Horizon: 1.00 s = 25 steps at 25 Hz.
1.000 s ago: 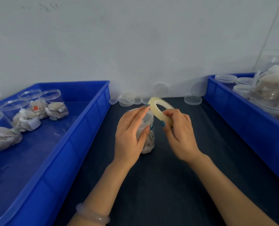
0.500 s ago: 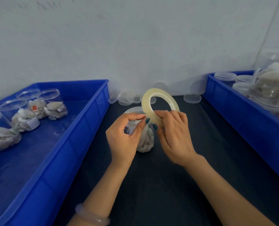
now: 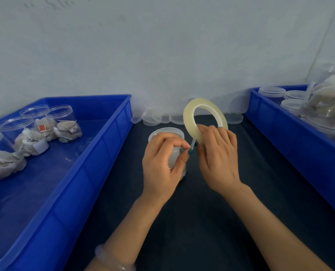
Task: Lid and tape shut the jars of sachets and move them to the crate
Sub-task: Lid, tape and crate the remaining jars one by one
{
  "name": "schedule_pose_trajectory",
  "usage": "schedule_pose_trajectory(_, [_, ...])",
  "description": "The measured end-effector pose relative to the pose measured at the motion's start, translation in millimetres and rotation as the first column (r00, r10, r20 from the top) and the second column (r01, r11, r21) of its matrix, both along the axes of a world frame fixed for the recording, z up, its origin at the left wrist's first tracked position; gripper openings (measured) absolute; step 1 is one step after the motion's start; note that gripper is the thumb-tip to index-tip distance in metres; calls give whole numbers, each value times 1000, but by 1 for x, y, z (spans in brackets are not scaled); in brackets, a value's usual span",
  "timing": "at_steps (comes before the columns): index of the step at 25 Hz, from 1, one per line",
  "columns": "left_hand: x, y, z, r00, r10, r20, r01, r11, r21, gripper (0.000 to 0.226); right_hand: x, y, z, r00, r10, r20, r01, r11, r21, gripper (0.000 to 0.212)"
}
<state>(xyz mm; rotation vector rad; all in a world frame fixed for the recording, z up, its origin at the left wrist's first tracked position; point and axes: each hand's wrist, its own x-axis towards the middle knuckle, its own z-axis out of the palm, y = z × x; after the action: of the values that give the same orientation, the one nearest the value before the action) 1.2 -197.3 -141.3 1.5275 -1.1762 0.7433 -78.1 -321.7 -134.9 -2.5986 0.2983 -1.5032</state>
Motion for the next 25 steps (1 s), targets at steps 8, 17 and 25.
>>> schedule_pose_trajectory(8, [-7, 4, 3, 995, 93, -32, -94, 995, -29, 51, -2, -1, -1, 999, 39, 34, -36, 996, -87, 35])
schedule_pose_trajectory(17, [3, 9, 6, 975, 213, 67, -205, 972, -118, 18, -4, -4, -2, 974, -174, 143, 210, 932, -297, 24])
schedule_pose_trajectory(25, [12, 20, 14, 946, 319, 57, -314, 945, -89, 26, -8, -37, -13, 960, -243, 141, 280, 870, -407, 37])
